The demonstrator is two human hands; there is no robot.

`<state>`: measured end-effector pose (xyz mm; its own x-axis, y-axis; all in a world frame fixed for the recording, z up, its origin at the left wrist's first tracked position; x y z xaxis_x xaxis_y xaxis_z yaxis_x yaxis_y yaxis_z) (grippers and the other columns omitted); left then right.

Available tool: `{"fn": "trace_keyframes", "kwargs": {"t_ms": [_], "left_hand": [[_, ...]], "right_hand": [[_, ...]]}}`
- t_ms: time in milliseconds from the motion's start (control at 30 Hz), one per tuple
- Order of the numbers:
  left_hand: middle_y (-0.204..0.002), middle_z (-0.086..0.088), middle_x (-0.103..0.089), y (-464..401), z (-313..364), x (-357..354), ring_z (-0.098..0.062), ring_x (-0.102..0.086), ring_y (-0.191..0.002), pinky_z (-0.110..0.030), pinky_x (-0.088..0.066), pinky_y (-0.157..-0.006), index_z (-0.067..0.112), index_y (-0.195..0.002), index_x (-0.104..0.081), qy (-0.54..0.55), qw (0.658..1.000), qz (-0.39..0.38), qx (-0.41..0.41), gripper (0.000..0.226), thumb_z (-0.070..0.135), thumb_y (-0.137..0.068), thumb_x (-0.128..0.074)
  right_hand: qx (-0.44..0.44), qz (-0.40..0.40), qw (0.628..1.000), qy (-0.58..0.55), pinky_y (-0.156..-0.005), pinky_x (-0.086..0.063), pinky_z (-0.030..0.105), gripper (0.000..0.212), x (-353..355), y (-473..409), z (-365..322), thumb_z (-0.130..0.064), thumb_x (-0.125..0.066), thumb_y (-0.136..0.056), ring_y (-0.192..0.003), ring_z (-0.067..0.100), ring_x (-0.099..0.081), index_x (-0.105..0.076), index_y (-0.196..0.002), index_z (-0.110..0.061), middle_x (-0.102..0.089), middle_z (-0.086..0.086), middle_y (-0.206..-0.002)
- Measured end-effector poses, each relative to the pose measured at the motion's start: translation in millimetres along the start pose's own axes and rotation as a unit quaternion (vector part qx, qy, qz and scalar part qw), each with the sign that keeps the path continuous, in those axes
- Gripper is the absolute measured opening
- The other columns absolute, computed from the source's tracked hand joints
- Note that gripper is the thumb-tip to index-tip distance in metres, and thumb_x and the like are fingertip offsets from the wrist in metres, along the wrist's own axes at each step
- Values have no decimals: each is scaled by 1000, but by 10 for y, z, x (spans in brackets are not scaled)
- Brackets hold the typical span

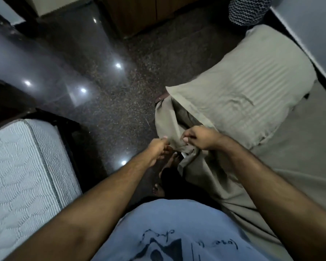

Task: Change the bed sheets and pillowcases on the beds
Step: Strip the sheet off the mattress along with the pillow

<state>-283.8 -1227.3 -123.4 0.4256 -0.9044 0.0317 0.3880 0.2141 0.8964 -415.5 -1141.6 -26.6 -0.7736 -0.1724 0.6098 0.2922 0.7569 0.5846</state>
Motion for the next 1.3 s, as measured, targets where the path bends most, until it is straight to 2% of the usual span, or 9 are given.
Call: {"fn": "trace_keyframes", "kwargs": {"t_ms": [267, 433, 533, 633, 733, 867, 1067, 1167, 1300], "left_hand": [[-110, -14, -73, -613, 570, -407, -30, -71, -102, -47, -58, -93, 5, -117, -67, 133, 990, 39, 8, 43, 43, -102, -55], [-71, -1, -59, -814, 701, -253, -7, -57, -48, -19, -45, -46, 17, -85, -60, 79, 995, 63, -3, 21, 15, -104, -52], [-74, 1, -63, -919, 714, -141, -4, -61, -51, -21, -39, -50, 22, -85, -57, 34, 997, 72, 0, 20, 15, -103, -52], [-95, -7, -69, -976, 645, -77, -21, -66, -80, -35, -53, -75, 19, -91, -59, 31, 994, 103, 30, 8, 22, -99, -60], [-121, -13, -68, -1253, 358, -162, -28, -67, -95, -43, -57, -84, 13, -124, -63, -15, 993, 58, 100, 46, 44, -91, -66], [-116, -19, -72, -1317, -18, -592, -37, -72, -93, -52, -59, -73, 13, -118, -73, 62, 974, -37, 215, 69, 71, -83, -60], [-93, -20, -74, -1196, 463, -514, -34, -72, -80, -48, -60, -70, -2, -106, -71, 170, 978, 65, 101, 24, 16, -90, -69], [-111, -16, -72, -1102, 629, -253, -32, -70, -98, -49, -58, -87, 2, -115, -67, 139, 980, 129, 60, 25, 7, -91, -62], [-98, -10, -63, -957, 914, 51, -24, -60, -85, -36, -53, -77, 7, -109, -59, 132, 965, 223, -46, 19, 3, -93, -50]], "right_hand": [[2, -60, 985, -159, -59, -47, 20, 22, -137, 45, 293, -20, -50, -102, -59, 7, -55, -60, -82, -23, -63, -6, -71], [1, -89, 991, -98, -68, -46, 23, 23, -92, -13, 388, -20, -53, -101, -69, 7, -57, -62, -84, -33, -64, -10, -81], [23, -101, 993, -58, -74, -47, 27, 16, -4, -96, 354, -21, -54, -100, -76, 10, -58, -65, -92, -30, -66, -8, -84], [30, -123, 986, -111, -59, -42, 15, 20, 81, -99, 284, -13, -52, -101, -58, -1, -51, -62, -86, -21, -61, -4, -74], [21, -137, 980, -146, -49, -37, 8, 18, 100, -89, 308, -8, -49, -103, -49, -5, -48, -62, -89, -10, -54, -4, -73], [-3, -138, 973, -186, -51, -40, 12, 17, 54, -110, 409, -10, -49, -103, -53, -1, -45, -64, -95, -6, -55, -3, -75], [-14, -123, 967, -221, -56, -42, 13, 18, 33, -90, 453, -13, -50, -103, -58, 0, -49, -65, -92, -11, -56, -9, -72], [-26, -120, 964, -234, -58, -45, 16, 17, -25, -69, 511, -14, -50, -103, -59, 3, -51, -64, -94, -11, -57, -11, -70], [-32, -128, 969, -207, -64, -52, 31, 15, -102, -130, 598, -17, -51, -101, -65, 12, -57, -64, -95, -17, -65, 2, -79]]}}
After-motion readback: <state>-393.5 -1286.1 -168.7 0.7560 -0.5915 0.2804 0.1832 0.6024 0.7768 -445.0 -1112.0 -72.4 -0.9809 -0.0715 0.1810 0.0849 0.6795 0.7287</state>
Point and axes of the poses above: each hand's wrist, its own y-axis away from the middle knuckle, its own x-axis out of the back of the hand, z = x × y, the point moved 10 cm from there along -y, towards the middle knuckle
